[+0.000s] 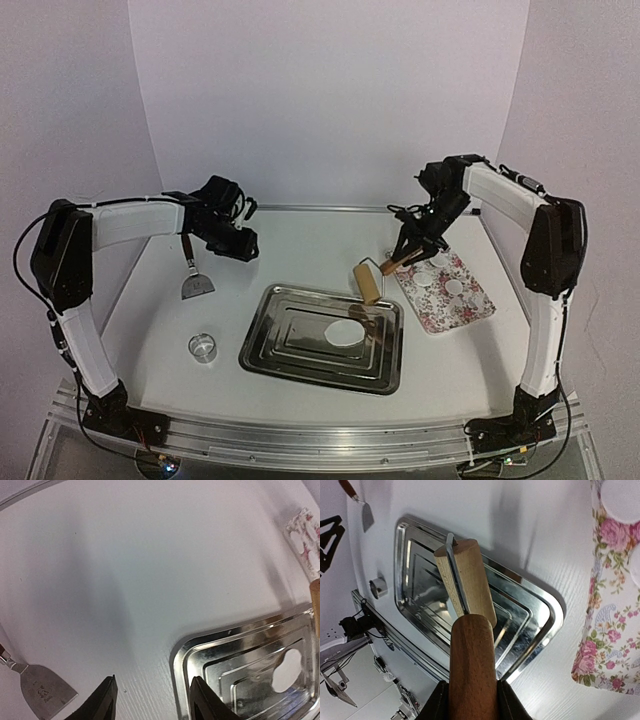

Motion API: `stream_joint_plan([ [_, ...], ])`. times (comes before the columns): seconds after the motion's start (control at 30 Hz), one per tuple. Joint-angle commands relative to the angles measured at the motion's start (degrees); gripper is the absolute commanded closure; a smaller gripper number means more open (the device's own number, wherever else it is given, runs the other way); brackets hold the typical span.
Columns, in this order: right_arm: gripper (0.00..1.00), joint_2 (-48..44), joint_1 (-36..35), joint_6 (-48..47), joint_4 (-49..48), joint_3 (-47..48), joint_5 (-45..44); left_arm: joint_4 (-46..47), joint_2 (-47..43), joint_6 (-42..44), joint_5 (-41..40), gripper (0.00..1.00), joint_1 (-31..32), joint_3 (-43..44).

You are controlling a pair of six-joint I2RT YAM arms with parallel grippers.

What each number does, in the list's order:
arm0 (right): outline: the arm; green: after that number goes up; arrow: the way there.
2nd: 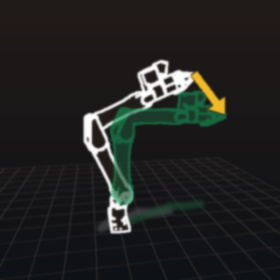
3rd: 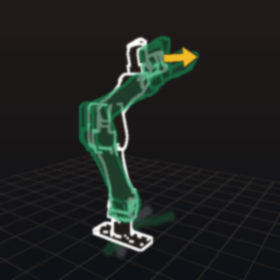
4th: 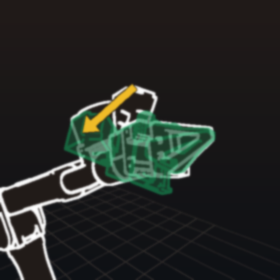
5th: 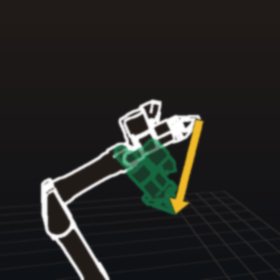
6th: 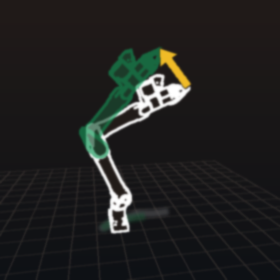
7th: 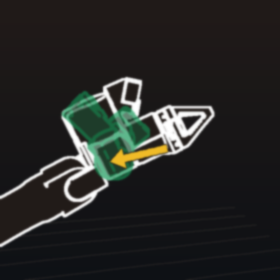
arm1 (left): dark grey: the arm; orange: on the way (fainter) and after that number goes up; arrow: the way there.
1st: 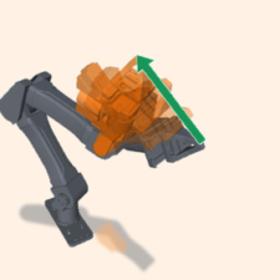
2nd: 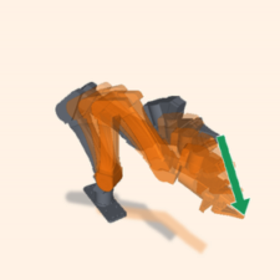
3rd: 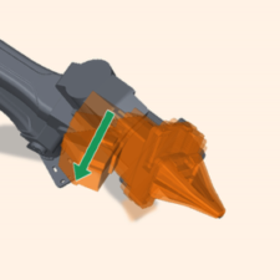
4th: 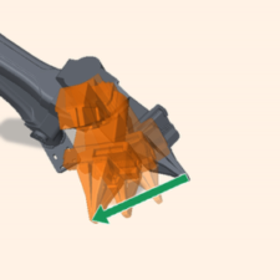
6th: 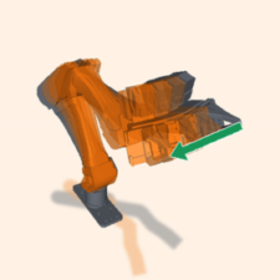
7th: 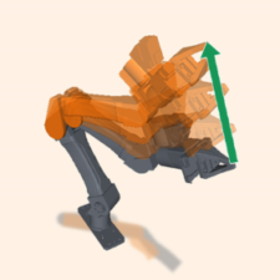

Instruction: Roll out the dumpling wrappers from the dough

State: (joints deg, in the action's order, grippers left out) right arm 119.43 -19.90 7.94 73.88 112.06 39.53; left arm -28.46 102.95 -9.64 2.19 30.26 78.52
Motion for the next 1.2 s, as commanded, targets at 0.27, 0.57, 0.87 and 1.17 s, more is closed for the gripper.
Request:
stream_joint_plan([
  [0.27,1.0,-2.49,0.06,27.61,-31.61,-0.53,2.32,1.39,-8.27,-19.23,5.25,0.28,-3.39,-0.12],
  [0.57,1.0,6.48,0.07,34.3,-40.26,1.69,1.52,-0.78,-10.21,-22.96,3.66,0.26,-4.28,-2.4],
  [0.87,0.92,10.23,-0.04,36.45,-46.02,-3.03,3.75,-0.21,-11.65,-27.06,4.64,0.26,-4.94,-5.49],
  [1.17,0.53,8.71,0.0,31.39,-45.63,-10.43,1.06,-1.85,-9.89,-26.31,4.75,0.25,-4.96,-4.21],
])
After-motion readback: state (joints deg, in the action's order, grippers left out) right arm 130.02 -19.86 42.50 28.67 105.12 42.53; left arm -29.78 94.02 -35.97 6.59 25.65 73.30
